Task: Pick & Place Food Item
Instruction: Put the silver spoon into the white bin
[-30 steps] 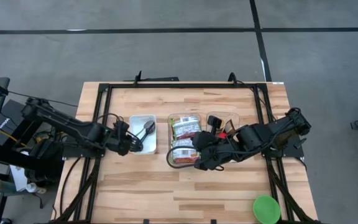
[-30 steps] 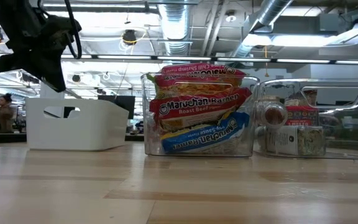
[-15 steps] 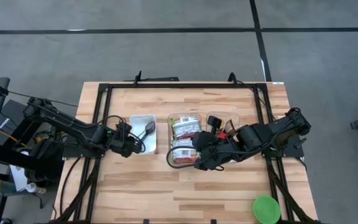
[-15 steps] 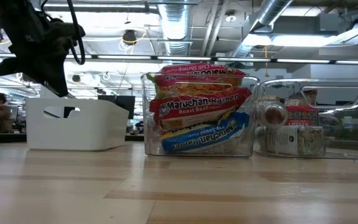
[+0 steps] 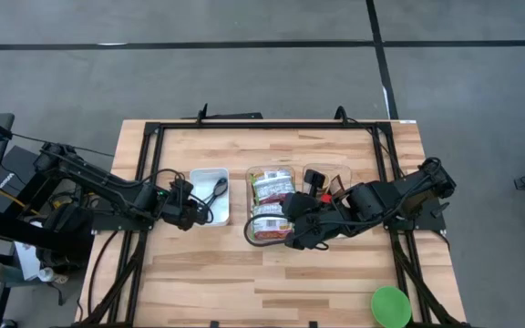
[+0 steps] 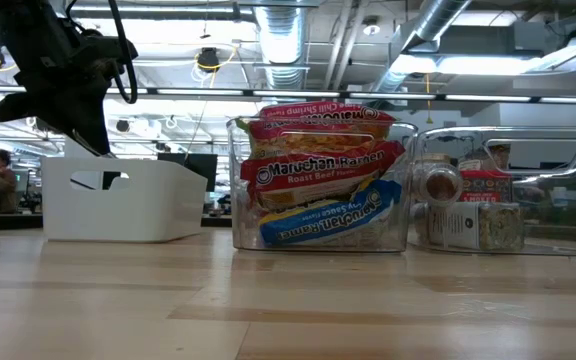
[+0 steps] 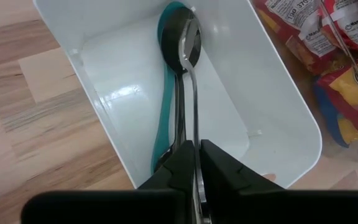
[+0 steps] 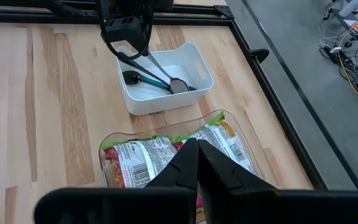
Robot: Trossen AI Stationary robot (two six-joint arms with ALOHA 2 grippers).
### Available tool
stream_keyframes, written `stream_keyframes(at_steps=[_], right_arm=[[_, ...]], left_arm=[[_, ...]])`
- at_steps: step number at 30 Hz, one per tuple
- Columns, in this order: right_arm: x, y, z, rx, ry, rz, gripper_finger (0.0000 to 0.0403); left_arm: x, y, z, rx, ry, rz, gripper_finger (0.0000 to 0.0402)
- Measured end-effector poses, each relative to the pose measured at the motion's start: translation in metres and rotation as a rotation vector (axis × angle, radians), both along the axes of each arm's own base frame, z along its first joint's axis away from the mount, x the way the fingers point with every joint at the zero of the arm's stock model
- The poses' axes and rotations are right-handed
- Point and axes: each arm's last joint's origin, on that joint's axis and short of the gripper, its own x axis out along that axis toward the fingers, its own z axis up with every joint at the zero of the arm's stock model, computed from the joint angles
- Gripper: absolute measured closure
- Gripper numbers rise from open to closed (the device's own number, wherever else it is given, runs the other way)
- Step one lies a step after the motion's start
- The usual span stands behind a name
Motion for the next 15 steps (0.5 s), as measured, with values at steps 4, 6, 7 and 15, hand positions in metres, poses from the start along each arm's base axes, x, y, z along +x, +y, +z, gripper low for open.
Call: stream_keyframes(at_steps=[4,6,7,15], right_arm=[[0.0000,0.0000,0.0000,0.000,0.000,0.000,0.0403],[0.0001,0.0000,-0.0001,0.000,0.000,0.000,0.0403],[0.0000,0.0000,0.0000,0.000,0.000,0.000,0.0403],[0.0000,0.0000,-0.0001,0.000,0.000,0.000,0.0403]], left_arm=[[-0.0001,-0.0003,-0.0001,-0.010,0.004,-0.004,0.0365],[-0.0002,-0.0007,-0.0004,-0.026,0.010,-0.010,0.0357],[-0.0002,-0.0009,-0.0005,-0.031,0.012,-0.012,0.0353],[-0.0004,-0.0016,-0.0008,-0.053,0.024,-0.026,0.0315]])
